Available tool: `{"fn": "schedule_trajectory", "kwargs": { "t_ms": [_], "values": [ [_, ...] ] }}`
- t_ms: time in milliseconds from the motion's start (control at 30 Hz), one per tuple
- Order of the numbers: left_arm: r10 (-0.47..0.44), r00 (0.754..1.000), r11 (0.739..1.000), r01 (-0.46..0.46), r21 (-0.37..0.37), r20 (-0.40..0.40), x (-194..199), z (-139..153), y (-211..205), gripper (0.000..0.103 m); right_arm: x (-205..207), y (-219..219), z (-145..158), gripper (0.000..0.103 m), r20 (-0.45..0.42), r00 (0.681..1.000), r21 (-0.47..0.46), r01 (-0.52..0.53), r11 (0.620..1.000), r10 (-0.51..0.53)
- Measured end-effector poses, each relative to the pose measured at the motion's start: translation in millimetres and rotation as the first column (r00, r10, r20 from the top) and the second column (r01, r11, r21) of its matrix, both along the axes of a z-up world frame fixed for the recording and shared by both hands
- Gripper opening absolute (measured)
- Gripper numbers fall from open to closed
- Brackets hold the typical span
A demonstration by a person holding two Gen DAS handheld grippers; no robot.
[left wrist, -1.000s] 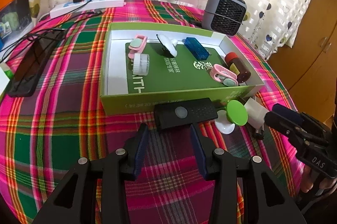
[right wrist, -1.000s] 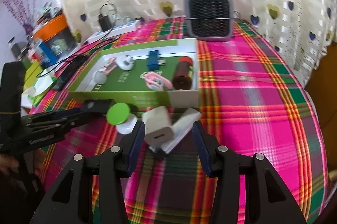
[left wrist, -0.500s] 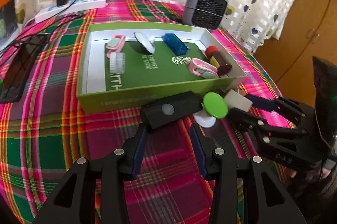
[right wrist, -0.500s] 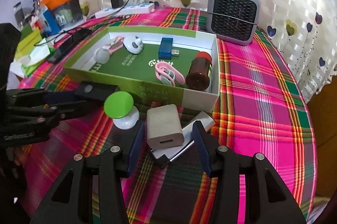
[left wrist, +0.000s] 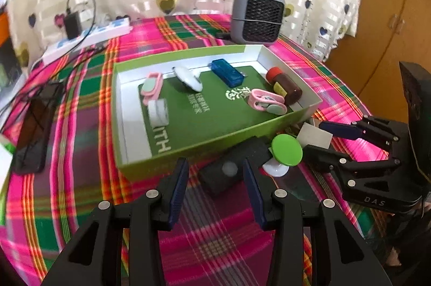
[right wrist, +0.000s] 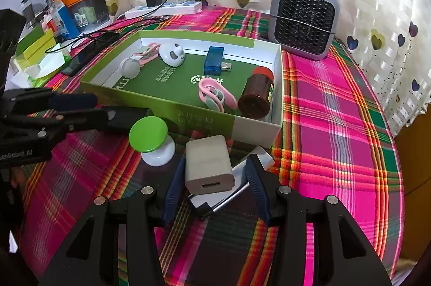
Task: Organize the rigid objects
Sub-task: 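Move the right tool to the white charger cube while the left approaches the black remote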
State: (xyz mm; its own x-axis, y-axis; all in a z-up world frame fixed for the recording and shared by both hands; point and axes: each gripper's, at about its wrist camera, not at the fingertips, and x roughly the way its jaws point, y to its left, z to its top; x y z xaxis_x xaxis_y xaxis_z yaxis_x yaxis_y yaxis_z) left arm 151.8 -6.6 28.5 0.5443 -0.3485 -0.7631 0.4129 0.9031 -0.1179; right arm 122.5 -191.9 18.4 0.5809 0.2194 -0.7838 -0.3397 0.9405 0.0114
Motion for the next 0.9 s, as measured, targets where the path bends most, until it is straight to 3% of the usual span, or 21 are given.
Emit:
{"fn": "schedule_trajectory", "kwargs": {
  "t_ms": [100, 567, 900],
  "values": [
    [-0.055, 0.998, 0.998, 0.055, -0.020, -0.030, 7.1, -5.5, -5.3, 0.041, 0.5, -0.2, -0.1, 0.048, -0.002, 1.000, 0.004, -0.001, 1.000, 0.001],
    [-0.134, 0.990, 0.990, 0.132, -0.042, -0.044, -8.6, -2.9, -13.9, 0.043, -1.6, 0.7, 0.4, 0.048, -0.004, 1.000, 0.011, -0.015, 1.000, 0.015],
    [-0.127, 0.991, 0.988, 0.130, 0.086, -0.034, -5.6, -10.1, -28.5, 0.043, -0.3, 3.3, 0.4, 0.048, -0.008, 1.000, -0.007, -0.020, 1.000, 0.020]
  ]
}}
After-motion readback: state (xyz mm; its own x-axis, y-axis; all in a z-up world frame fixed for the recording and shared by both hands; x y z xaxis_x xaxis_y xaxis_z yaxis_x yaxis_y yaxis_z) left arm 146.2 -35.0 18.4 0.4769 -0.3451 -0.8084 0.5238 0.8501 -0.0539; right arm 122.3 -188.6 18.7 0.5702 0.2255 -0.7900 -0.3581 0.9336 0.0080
